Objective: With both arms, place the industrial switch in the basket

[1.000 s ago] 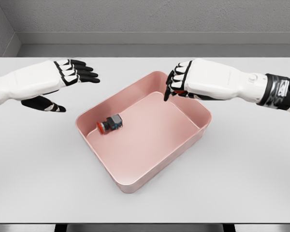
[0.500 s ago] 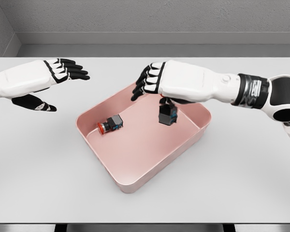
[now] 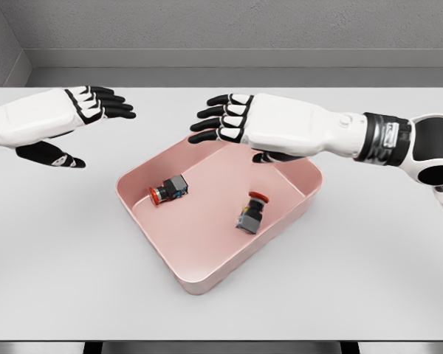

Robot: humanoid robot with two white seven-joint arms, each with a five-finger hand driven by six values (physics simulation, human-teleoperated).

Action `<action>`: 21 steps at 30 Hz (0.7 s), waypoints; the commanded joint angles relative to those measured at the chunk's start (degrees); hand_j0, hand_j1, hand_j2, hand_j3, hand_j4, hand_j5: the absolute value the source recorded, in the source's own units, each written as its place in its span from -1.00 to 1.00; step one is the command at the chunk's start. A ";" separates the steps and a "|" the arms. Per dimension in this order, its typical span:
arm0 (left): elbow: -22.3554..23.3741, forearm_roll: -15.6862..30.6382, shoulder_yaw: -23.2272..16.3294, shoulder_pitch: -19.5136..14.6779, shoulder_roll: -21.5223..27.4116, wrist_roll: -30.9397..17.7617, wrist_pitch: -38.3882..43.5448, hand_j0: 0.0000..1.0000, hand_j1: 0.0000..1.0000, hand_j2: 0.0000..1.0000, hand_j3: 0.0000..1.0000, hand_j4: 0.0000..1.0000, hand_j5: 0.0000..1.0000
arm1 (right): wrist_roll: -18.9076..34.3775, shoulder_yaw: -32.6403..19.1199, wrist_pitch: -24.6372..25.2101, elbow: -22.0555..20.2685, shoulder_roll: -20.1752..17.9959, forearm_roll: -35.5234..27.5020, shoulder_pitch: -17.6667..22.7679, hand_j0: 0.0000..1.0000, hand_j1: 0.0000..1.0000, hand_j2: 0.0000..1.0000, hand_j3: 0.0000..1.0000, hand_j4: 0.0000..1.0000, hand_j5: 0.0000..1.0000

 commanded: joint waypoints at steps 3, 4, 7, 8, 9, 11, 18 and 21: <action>-0.02 0.78 0.24 0.00 0.07 0.03 0.10 1.00 1.00 1.00 1.00 1.00 1.00 | -0.13 -0.79 0.10 -0.02 -2.52 -0.40 0.09 1.00 1.00 1.00 1.00 1.00 1.00; -0.02 0.78 0.24 0.00 0.07 0.03 0.10 1.00 1.00 1.00 1.00 1.00 1.00 | -0.30 -0.96 0.10 0.51 -4.63 -0.57 0.00 1.00 1.00 1.00 1.00 1.00 1.00; 0.24 0.78 0.15 0.09 0.24 0.03 0.10 1.00 1.00 1.00 1.00 1.00 1.00 | -0.39 -4.13 0.10 0.69 -7.80 -0.75 0.53 1.00 1.00 1.00 1.00 1.00 1.00; 0.24 0.78 0.24 0.61 0.51 0.03 0.10 1.00 1.00 1.00 1.00 1.00 1.00 | -0.48 -4.39 0.10 0.86 -8.94 -0.75 0.53 1.00 1.00 1.00 1.00 1.00 1.00; 0.24 0.69 0.24 0.79 0.51 0.03 0.10 1.00 1.00 1.00 1.00 1.00 1.00 | -0.66 -4.39 0.10 2.00 -9.55 -0.84 0.70 1.00 1.00 1.00 1.00 1.00 1.00; 0.24 0.78 0.24 0.79 0.51 0.03 0.10 1.00 1.00 1.00 1.00 1.00 1.00 | -0.75 -5.36 0.10 4.73 -10.52 -0.93 1.05 1.00 1.00 1.00 1.00 1.00 1.00; 0.15 0.78 0.24 0.70 0.51 0.03 0.10 1.00 1.00 1.00 1.00 1.00 1.00 | -0.83 -7.38 0.10 16.06 -11.31 -1.45 2.90 1.00 1.00 1.00 1.00 1.00 1.00; 0.15 0.78 0.24 0.70 0.51 0.03 0.10 1.00 1.00 1.00 1.00 1.00 1.00 | -0.83 -7.38 0.10 16.86 -11.40 -1.72 3.16 1.00 1.00 1.00 1.00 1.00 1.00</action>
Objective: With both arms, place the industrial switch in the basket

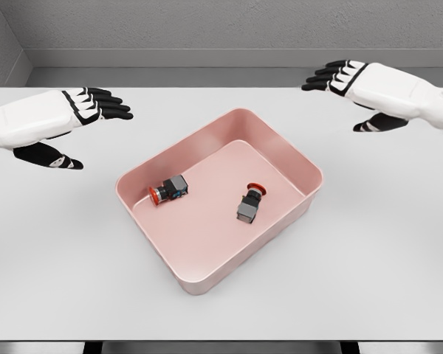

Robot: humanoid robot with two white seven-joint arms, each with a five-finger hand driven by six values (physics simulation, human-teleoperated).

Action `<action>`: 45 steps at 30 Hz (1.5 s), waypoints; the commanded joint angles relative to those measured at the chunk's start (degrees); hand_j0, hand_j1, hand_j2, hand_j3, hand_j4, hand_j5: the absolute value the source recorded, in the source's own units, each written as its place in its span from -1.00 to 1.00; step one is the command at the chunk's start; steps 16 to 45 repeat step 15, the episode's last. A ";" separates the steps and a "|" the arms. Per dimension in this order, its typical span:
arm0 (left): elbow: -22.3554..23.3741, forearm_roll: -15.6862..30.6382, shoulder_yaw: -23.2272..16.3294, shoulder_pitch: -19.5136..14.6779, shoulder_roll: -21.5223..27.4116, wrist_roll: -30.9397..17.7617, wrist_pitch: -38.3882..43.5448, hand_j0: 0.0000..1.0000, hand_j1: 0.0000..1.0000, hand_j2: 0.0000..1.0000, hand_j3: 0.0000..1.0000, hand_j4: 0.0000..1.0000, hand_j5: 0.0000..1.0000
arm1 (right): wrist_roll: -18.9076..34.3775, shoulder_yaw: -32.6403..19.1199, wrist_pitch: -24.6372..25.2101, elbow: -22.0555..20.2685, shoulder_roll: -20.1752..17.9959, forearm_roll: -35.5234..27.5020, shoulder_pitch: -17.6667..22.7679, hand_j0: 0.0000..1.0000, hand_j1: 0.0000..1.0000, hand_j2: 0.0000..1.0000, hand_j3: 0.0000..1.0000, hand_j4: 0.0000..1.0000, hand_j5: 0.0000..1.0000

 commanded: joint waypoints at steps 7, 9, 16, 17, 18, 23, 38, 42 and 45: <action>-0.02 0.49 0.03 0.09 0.08 0.03 0.10 1.00 1.00 1.00 1.00 1.00 1.00 | 0.03 -0.22 0.10 1.48 -0.04 -0.60 -0.09 1.00 1.00 1.00 1.00 1.00 1.00; -0.10 0.31 0.38 0.09 0.51 -0.06 0.10 1.00 1.00 1.00 1.00 1.00 1.00 | 0.03 -0.21 0.10 1.48 -0.04 -0.60 -0.09 1.00 1.00 1.00 1.00 1.00 1.00; 3.06 0.75 2.49 2.29 1.66 -0.23 0.10 1.00 1.00 1.00 1.00 1.00 1.00 | 0.03 -0.13 0.10 1.48 0.14 -0.52 -0.09 1.00 1.00 1.00 1.00 1.00 1.00; 3.06 0.75 2.49 2.29 1.66 -0.23 0.10 1.00 1.00 1.00 1.00 1.00 1.00 | 0.03 -0.13 0.10 1.48 0.14 -0.52 -0.09 1.00 1.00 1.00 1.00 1.00 1.00; 3.06 0.75 2.49 2.29 1.66 -0.23 0.10 1.00 1.00 1.00 1.00 1.00 1.00 | 0.03 -0.13 0.10 1.48 0.14 -0.52 -0.09 1.00 1.00 1.00 1.00 1.00 1.00; 3.06 0.75 2.49 2.29 1.66 -0.23 0.10 1.00 1.00 1.00 1.00 1.00 1.00 | 0.03 -0.13 0.10 1.48 0.14 -0.52 -0.09 1.00 1.00 1.00 1.00 1.00 1.00; 3.06 0.75 2.49 2.29 1.66 -0.23 0.10 1.00 1.00 1.00 1.00 1.00 1.00 | 0.03 -0.13 0.10 1.48 0.14 -0.52 -0.09 1.00 1.00 1.00 1.00 1.00 1.00; 3.06 0.75 2.49 2.29 1.66 -0.23 0.10 1.00 1.00 1.00 1.00 1.00 1.00 | 0.03 -0.13 0.10 1.48 0.14 -0.52 -0.09 1.00 1.00 1.00 1.00 1.00 1.00; 3.06 0.75 2.49 2.29 1.66 -0.23 0.10 1.00 1.00 1.00 1.00 1.00 1.00 | 0.03 -0.13 0.10 1.48 0.14 -0.52 -0.09 1.00 1.00 1.00 1.00 1.00 1.00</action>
